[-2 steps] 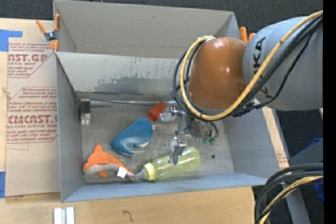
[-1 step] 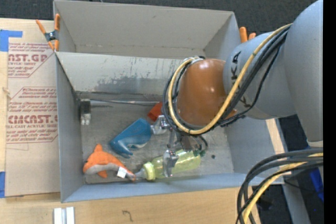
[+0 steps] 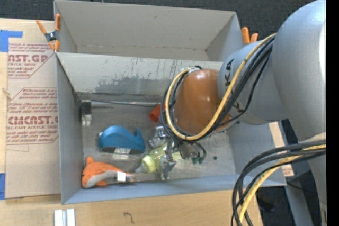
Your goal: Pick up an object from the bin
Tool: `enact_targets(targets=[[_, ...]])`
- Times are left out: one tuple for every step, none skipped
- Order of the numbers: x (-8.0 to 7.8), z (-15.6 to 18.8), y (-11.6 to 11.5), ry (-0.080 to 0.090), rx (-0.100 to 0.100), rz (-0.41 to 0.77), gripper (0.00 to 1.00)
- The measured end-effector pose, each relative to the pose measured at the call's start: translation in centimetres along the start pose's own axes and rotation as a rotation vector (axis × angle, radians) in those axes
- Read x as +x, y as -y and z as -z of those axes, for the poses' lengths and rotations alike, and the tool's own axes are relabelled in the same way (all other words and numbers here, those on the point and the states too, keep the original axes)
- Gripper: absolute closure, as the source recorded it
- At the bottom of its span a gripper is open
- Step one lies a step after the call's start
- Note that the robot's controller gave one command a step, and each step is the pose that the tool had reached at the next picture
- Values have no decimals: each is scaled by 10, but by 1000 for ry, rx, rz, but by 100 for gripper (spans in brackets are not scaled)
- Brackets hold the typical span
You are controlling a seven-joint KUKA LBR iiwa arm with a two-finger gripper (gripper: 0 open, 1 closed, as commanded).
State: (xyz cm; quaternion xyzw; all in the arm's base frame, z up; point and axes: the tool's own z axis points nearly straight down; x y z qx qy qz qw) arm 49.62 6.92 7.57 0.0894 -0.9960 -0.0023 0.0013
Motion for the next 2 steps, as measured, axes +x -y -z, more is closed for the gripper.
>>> enact_targets(targets=[[0,0,0,0,0,0,100],[-3,151,-12,5,5,-28,100]])
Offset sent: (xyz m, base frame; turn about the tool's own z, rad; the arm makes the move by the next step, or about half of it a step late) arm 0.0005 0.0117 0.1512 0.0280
